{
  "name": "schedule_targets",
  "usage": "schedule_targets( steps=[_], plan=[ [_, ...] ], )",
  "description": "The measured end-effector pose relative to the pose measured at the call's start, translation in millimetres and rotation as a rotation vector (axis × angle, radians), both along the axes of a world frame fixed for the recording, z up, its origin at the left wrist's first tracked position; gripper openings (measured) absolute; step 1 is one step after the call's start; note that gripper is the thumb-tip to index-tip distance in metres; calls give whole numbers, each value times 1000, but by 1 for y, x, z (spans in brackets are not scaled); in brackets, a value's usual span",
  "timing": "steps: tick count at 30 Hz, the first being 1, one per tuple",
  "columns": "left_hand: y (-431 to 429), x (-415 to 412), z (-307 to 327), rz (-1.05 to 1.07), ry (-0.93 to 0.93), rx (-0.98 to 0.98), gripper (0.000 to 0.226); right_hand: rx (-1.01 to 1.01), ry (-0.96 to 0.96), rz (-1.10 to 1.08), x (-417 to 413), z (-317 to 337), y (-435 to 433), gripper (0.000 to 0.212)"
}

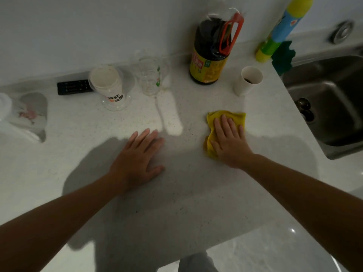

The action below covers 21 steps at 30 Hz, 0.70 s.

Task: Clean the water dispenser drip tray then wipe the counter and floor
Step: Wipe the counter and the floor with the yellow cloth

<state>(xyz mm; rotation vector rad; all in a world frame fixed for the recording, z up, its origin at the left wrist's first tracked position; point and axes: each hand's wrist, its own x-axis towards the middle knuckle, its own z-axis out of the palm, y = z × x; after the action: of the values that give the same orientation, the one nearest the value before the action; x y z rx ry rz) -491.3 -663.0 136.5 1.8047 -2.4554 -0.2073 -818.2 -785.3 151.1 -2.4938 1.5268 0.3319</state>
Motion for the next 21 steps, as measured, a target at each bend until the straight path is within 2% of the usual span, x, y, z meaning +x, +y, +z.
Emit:
schedule_targets(
  steps=[5, 10, 13, 16, 19, 21],
  plan=[
    [-1, 0, 1, 11, 32, -17, 85, -33, 78, 549, -20, 7, -49, 75],
    [-1, 1, 1, 14, 41, -6, 88, -60, 63, 749, -28, 6, -43, 70],
    [-1, -1, 5, 22, 19, 11, 88, -36, 36, 731, -42, 8, -5, 69],
    [2, -3, 9, 19, 54, 12, 86, -55, 5, 616, -58, 9, 46, 71],
    [3, -4, 13, 24, 83, 18, 85, -38, -34, 412, -62, 9, 109, 72],
    [4, -5, 15, 31, 91, 31, 84, -23, -51, 199, -49, 6, 152, 73]
  ],
)
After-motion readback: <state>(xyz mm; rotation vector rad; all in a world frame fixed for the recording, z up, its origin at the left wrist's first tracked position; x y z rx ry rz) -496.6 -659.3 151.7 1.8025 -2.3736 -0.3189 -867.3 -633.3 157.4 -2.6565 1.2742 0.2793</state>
